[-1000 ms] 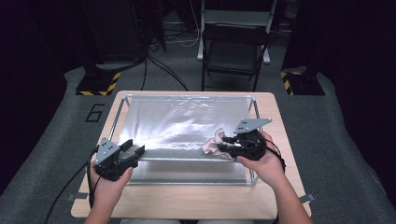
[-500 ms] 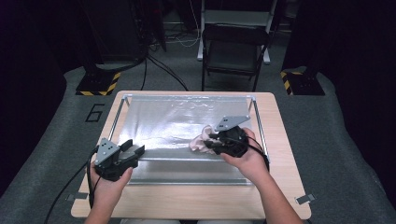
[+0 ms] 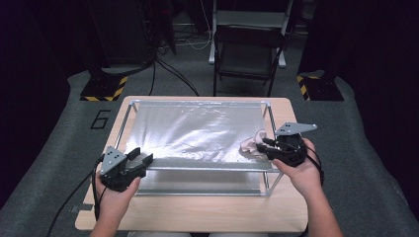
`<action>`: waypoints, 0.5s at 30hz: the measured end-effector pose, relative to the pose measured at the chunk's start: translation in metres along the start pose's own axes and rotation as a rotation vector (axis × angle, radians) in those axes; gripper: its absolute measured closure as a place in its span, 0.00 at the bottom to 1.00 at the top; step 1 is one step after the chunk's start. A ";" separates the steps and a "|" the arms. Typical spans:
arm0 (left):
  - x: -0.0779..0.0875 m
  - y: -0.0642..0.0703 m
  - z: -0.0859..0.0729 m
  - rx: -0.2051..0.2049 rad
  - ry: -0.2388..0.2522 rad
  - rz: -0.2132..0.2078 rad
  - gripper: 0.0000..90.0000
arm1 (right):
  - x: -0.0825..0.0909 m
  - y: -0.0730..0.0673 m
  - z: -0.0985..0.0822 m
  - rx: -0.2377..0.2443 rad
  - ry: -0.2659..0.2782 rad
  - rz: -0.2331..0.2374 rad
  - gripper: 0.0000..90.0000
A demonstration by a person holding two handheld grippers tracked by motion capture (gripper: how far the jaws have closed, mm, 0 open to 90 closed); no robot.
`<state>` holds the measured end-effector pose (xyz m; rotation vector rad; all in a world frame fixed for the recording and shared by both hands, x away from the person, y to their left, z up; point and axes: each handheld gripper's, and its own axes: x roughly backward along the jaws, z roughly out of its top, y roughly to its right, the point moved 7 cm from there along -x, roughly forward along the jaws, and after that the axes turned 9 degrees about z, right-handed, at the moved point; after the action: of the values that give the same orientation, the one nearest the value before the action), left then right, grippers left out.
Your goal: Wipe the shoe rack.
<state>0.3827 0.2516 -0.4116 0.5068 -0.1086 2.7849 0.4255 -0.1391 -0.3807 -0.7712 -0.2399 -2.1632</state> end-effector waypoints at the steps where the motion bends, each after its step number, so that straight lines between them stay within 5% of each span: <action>1: 0.000 0.000 0.000 0.000 0.001 0.000 0.52 | -0.003 -0.002 0.002 0.001 0.005 -0.009 0.76; 4: 0.000 0.000 0.000 -0.001 0.002 0.001 0.52 | -0.010 -0.009 0.007 0.006 -0.001 0.012 0.76; 15: 0.000 0.000 0.000 0.004 0.000 0.001 0.52 | -0.081 -0.070 0.050 0.058 -0.059 0.079 0.76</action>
<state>0.3826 0.2516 -0.4117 0.5074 -0.1039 2.7866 0.4345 -0.0210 -0.3832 -0.7998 -0.2966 -2.0526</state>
